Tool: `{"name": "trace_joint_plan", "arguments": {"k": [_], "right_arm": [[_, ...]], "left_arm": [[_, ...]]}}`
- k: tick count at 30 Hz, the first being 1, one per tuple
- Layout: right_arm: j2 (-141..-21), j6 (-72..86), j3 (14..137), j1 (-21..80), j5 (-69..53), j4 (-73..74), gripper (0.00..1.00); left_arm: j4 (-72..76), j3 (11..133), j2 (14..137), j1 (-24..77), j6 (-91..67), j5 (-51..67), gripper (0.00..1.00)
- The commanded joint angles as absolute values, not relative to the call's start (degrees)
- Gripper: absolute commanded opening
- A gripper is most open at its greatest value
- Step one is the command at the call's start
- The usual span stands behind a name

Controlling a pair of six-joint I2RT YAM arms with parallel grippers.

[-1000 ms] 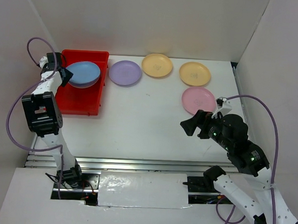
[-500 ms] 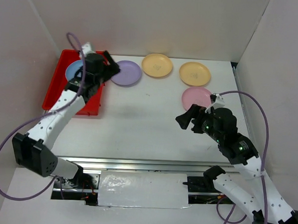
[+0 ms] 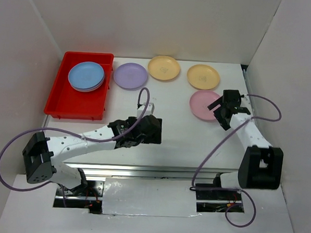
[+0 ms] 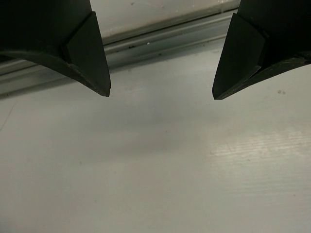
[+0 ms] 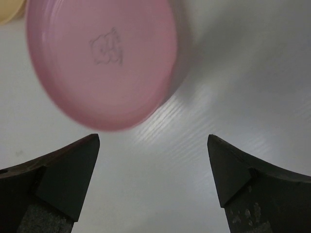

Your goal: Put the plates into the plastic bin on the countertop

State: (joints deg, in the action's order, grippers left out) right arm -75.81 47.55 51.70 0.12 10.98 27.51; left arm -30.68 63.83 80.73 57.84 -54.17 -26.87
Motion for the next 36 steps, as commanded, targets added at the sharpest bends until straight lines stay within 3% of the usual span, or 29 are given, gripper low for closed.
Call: {"name": "trace_joint_plan", "arguments": {"k": [1, 6, 10, 12, 13, 14, 16, 17, 20, 25, 30, 33, 36], "right_arm": [[-83.83, 51.77, 58.34, -3.24, 18.80, 25.22, 1.00], [-98.58, 49.84, 65.20, -4.22, 20.04, 26.72, 0.98], [-103.62, 48.61, 67.93, -4.75, 16.18, 27.33, 0.94], [-104.94, 48.25, 68.38, -4.39, 15.30, 28.12, 0.84], [-104.94, 48.25, 68.47, -4.39, 15.03, 28.39, 0.77], [-104.51, 47.82, 68.03, -4.48, 14.33, 28.04, 0.63], [-103.98, 47.46, 66.45, -4.48, 13.36, 26.90, 0.48], [-103.89, 47.11, 66.10, -4.66, 12.49, 26.98, 0.32], [-102.32, 46.32, 64.79, -3.26, 12.83, 27.68, 0.00], [-94.41, 43.69, 61.61, 7.18, 20.29, 29.79, 0.00], [-86.84, 41.83, 65.47, 26.49, 30.65, 41.54, 0.00], [-83.24, 42.28, 67.76, 34.94, 30.15, 43.77, 0.00], [-78.15, 40.00, 66.63, 37.96, 20.69, 38.09, 0.00]], "left_arm": [[-37.08, 66.62, 80.33, 62.83, -57.12, -32.60, 0.99], [-37.45, 62.06, 76.38, 65.92, -58.62, -32.96, 0.99], [-37.70, 58.72, 71.82, 65.92, -58.97, -32.96, 0.99], [-39.19, 58.10, 69.71, 66.00, -59.59, -34.10, 0.99], [-39.37, 57.66, 68.91, 65.92, -59.68, -34.45, 0.99], [-39.81, 57.48, 68.21, 65.83, -59.85, -34.80, 0.99], [-40.43, 57.22, 66.28, 65.83, -59.77, -35.86, 0.99], [-40.69, 57.13, 65.66, 65.48, -59.94, -36.21, 0.99], [-41.48, 57.22, 63.90, 64.43, -59.59, -36.74, 0.99], [-41.31, 59.93, 63.37, 59.51, -56.44, -35.95, 0.99], [-34.11, 64.76, 69.49, 44.58, -45.11, -25.17, 0.99], [-33.22, 68.27, 76.34, 38.68, -41.05, -18.47, 0.99], [-33.31, 69.78, 82.08, 36.30, -38.41, -14.77, 0.99]]}}
